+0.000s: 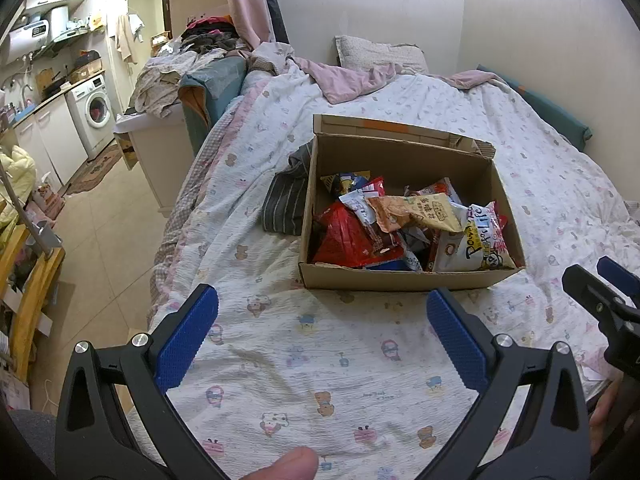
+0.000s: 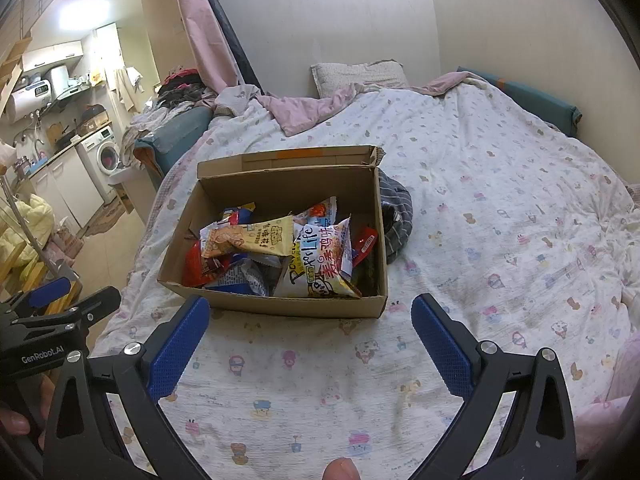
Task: Organize snacks
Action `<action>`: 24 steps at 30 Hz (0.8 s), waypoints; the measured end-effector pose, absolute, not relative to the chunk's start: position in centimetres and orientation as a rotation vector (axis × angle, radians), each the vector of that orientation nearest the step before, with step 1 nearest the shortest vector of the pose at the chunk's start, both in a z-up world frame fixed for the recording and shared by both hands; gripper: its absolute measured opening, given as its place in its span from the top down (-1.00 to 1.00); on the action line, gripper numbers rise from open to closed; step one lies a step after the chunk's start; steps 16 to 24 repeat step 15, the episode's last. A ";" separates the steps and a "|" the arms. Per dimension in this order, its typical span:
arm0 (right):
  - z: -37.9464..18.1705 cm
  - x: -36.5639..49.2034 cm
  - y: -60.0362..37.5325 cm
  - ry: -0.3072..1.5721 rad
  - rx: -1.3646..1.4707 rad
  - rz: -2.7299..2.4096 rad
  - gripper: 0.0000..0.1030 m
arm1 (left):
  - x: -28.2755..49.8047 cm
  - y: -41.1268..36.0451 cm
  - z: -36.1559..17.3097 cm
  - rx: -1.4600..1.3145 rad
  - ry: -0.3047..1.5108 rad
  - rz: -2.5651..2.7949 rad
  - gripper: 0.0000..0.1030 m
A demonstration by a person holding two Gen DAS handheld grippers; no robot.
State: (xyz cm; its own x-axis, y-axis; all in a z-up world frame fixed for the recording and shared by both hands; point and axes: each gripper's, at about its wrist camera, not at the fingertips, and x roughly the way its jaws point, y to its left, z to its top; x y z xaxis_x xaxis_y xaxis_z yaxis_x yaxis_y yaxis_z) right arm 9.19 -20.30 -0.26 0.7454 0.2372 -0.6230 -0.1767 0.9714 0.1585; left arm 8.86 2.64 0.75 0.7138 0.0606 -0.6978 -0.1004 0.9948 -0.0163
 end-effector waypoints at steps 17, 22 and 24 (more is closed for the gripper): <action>-0.3 9.1 -20.3 0.689 0.096 0.229 -1.00 | 9.0 2.6 0.5 -0.066 0.776 0.073 -1.00; -0.3 9.1 -20.3 0.689 0.096 0.229 -1.00 | 9.0 2.6 0.5 -0.066 0.776 0.073 -1.00; -0.3 9.1 -20.3 0.689 0.096 0.229 -1.00 | 9.0 2.6 0.5 -0.066 0.776 0.073 -1.00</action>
